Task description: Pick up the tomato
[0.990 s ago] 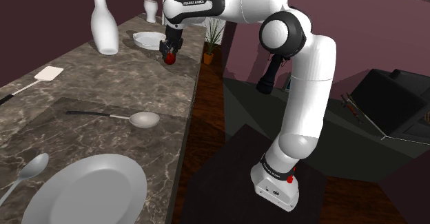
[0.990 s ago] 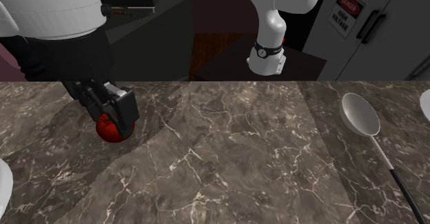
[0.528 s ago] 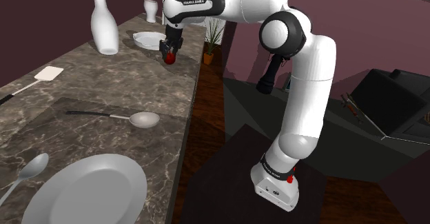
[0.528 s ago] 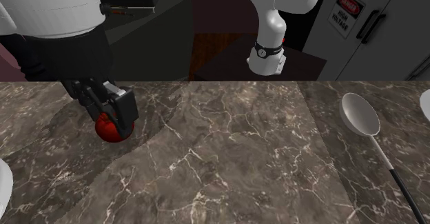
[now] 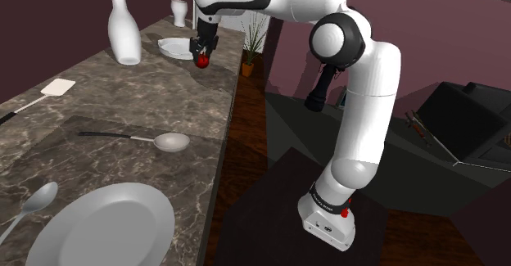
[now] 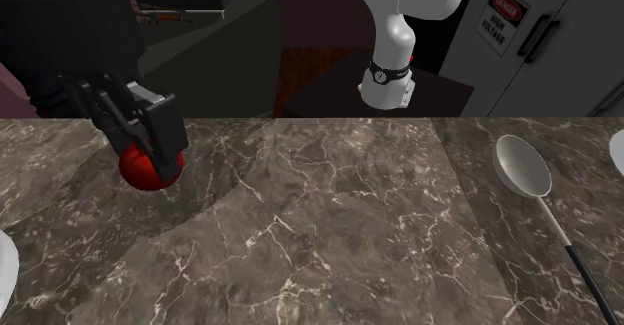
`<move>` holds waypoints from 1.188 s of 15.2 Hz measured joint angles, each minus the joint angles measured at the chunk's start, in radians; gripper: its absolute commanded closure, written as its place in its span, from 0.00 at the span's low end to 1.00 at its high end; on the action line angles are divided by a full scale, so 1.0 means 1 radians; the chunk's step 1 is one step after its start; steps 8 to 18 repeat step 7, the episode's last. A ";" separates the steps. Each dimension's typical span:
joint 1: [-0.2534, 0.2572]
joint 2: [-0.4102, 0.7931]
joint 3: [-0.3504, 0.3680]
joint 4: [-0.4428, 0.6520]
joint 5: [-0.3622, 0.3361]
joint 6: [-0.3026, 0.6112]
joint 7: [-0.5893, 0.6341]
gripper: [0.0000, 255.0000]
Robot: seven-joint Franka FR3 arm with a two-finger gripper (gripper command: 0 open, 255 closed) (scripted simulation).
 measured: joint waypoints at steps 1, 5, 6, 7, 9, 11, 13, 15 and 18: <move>0.000 -0.004 0.000 0.010 0.000 -0.013 0.000 1.00; -0.002 0.001 -0.001 0.073 -0.001 -0.072 0.001 1.00; -0.002 -0.001 -0.001 0.084 -0.001 -0.085 0.002 1.00; -0.002 -0.002 -0.001 0.089 -0.001 -0.091 0.003 1.00; -0.002 -0.002 -0.001 0.089 -0.001 -0.091 0.003 1.00; -0.002 -0.002 -0.001 0.089 -0.001 -0.091 0.003 1.00; -0.002 -0.002 -0.001 0.089 -0.001 -0.091 0.003 1.00; -0.002 -0.002 -0.001 0.089 -0.001 -0.091 0.003 1.00; -0.002 -0.002 -0.001 0.089 -0.001 -0.091 0.003 1.00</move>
